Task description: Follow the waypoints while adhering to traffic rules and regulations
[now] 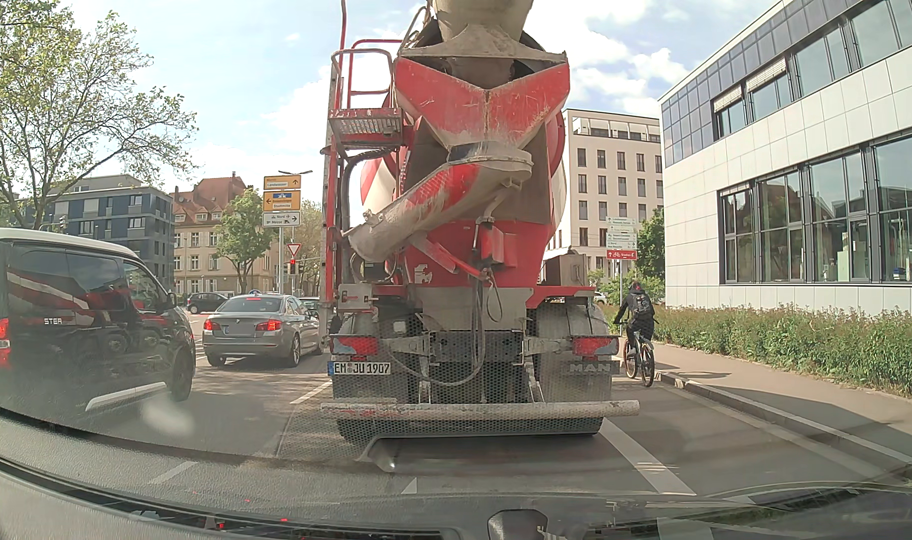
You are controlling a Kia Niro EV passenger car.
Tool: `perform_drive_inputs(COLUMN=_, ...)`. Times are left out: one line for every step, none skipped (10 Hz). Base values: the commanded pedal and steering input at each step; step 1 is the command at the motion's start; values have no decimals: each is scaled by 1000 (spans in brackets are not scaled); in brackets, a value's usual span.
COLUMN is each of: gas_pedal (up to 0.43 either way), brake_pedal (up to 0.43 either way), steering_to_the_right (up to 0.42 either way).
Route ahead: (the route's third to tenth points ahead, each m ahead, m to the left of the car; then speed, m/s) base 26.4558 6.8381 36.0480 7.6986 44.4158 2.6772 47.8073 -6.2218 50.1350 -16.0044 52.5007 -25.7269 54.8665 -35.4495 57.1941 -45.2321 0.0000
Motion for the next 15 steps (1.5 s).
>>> perform_drive_inputs(gas_pedal=0, brake_pedal=238, steering_to_the_right=-12)
perform_drive_inputs(gas_pedal=0, brake_pedal=238, steering_to_the_right=-12)
perform_drive_inputs(gas_pedal=0, brake_pedal=238, steering_to_the_right=-12)
perform_drive_inputs(gas_pedal=0, brake_pedal=238, steering_to_the_right=-12)
perform_drive_inputs(gas_pedal=0, brake_pedal=238, steering_to_the_right=-12)
perform_drive_inputs(gas_pedal=0, brake_pedal=238, steering_to_the_right=-12)
perform_drive_inputs(gas_pedal=0, brake_pedal=238, steering_to_the_right=-12)
perform_drive_inputs(gas_pedal=0, brake_pedal=238, steering_to_the_right=-12)
perform_drive_inputs(gas_pedal=0, brake_pedal=238, steering_to_the_right=-12)
perform_drive_inputs(gas_pedal=0, brake_pedal=238, steering_to_the_right=-12)
perform_drive_inputs(gas_pedal=0, brake_pedal=238, steering_to_the_right=-12)
perform_drive_inputs(gas_pedal=0, brake_pedal=238, steering_to_the_right=-12)
perform_drive_inputs(gas_pedal=0, brake_pedal=238, steering_to_the_right=-12)
perform_drive_inputs(gas_pedal=0, brake_pedal=238, steering_to_the_right=-12)
perform_drive_inputs(gas_pedal=0, brake_pedal=238, steering_to_the_right=-12)
